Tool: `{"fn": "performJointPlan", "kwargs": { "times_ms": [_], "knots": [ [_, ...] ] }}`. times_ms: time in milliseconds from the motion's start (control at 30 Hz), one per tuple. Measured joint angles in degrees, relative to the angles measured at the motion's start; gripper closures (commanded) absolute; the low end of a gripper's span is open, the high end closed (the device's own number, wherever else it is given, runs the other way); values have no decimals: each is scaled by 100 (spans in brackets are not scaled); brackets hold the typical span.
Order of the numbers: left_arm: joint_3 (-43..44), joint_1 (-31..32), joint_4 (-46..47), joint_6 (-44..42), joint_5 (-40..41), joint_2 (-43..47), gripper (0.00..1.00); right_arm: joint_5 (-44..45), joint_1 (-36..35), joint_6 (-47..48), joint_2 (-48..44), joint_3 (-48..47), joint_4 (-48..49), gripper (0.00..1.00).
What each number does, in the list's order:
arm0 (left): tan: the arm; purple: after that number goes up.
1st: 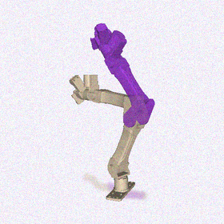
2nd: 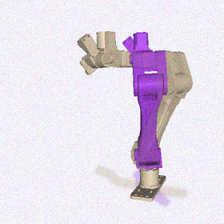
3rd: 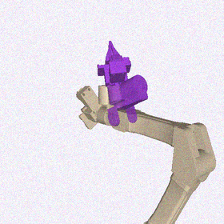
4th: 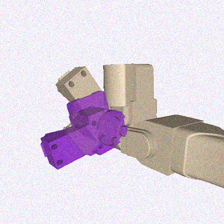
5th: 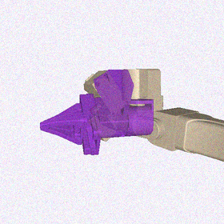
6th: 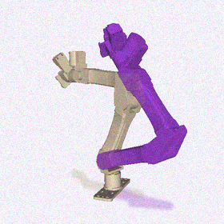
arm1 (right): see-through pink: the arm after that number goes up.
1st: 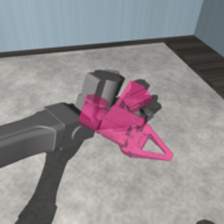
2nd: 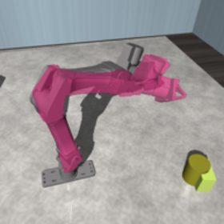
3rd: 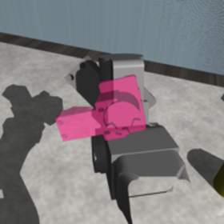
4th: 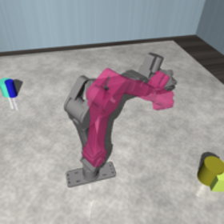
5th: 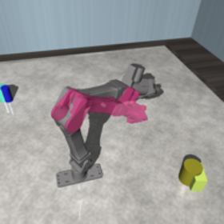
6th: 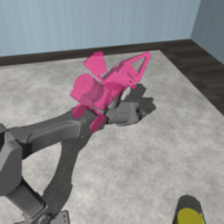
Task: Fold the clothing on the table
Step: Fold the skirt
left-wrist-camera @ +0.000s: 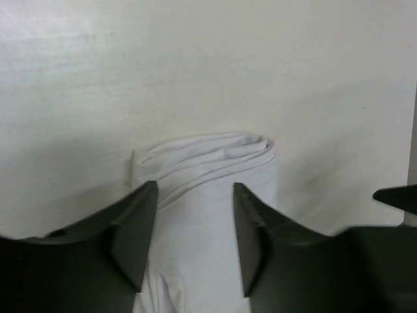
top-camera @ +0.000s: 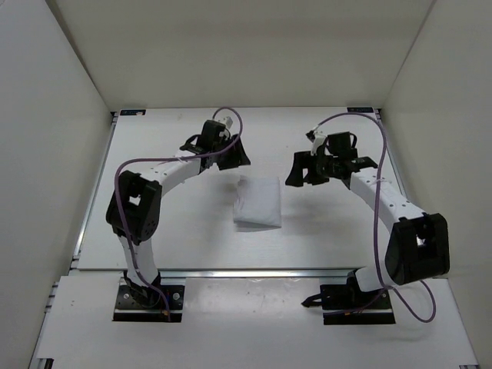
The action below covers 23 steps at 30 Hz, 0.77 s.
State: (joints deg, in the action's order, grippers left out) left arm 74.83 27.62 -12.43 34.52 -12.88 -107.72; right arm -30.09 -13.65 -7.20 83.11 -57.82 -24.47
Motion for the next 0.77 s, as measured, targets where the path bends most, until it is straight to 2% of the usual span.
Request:
{"fn": "performJointPlan", "kwargs": {
  "times_ms": [33, 67, 100, 200, 333, 500, 567, 700, 767],
  "knots": [
    [210, -57, -118, -90, 20, 39, 26, 127, 37, 42, -57, -179, -72, 25],
    [374, -101, -236, -197, 42, 94, 8, 254, 76, 98, -131, -319, -114, 25],
    [505, -136, -385, -323, 81, 177, 2, 358, 136, 136, -229, -409, -133, 25],
    [686, -192, -846, -667, 411, 614, 1, 498, 382, 197, -546, -374, -149, 25],
    [518, -105, -1499, -1110, 1113, 1397, 1, 719, 822, 190, -748, -107, -234, 25],
    [-789, -118, -2070, -1228, 1567, 2387, 1, 914, 876, 221, -796, 378, -363, 21],
    [-1425, -120, -2260, -1198, 1665, 2603, 1, 957, 822, 232, -802, 542, -393, 14],
    [-2555, -59, -2533, -1062, 1661, 3097, 1, 990, 695, 227, -835, 706, -431, 14],
    [-2804, -39, -2658, -981, 1657, 3425, 1, 986, 621, 225, -859, 769, -422, 12]
  ]
}}
